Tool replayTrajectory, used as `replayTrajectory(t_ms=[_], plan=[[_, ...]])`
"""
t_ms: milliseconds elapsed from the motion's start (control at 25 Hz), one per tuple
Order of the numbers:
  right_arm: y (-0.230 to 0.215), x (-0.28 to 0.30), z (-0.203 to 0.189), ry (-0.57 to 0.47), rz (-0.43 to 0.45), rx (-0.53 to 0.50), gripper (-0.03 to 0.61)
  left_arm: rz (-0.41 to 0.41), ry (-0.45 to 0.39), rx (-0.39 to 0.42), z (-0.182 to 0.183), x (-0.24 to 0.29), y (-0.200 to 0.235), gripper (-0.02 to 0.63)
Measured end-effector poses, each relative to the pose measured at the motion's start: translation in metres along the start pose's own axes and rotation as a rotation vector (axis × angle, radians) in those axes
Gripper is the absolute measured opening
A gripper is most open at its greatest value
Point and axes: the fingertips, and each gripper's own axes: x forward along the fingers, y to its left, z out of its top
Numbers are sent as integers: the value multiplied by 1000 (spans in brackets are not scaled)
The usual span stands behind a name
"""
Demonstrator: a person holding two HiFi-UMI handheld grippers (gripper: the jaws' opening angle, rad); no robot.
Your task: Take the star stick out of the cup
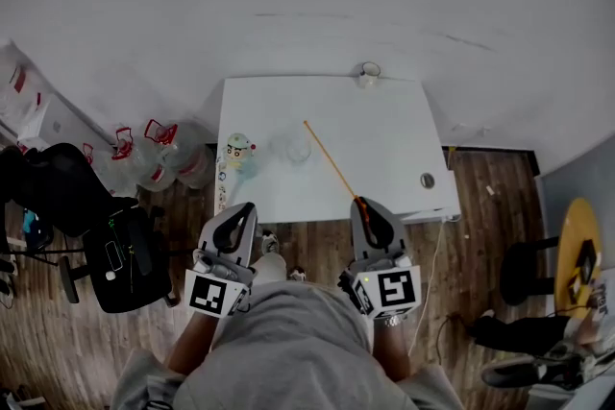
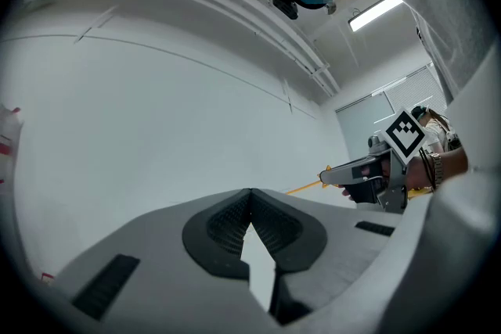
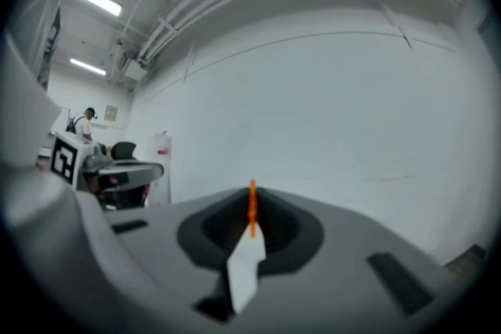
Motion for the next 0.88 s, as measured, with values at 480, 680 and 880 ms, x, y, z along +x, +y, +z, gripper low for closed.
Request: replayTrajectory(t_ms=[480,680,880], plan=[[-4,-12,31,-160,-23,63,46,26,-28,-3,11,-5,8,29],[-2,-10,27,-155,-17,72,45,27,-6,-27,7,-5,6,29],[0,-9,25,-148,-8,70,45,22,-10,-26,8,-2,3,29]])
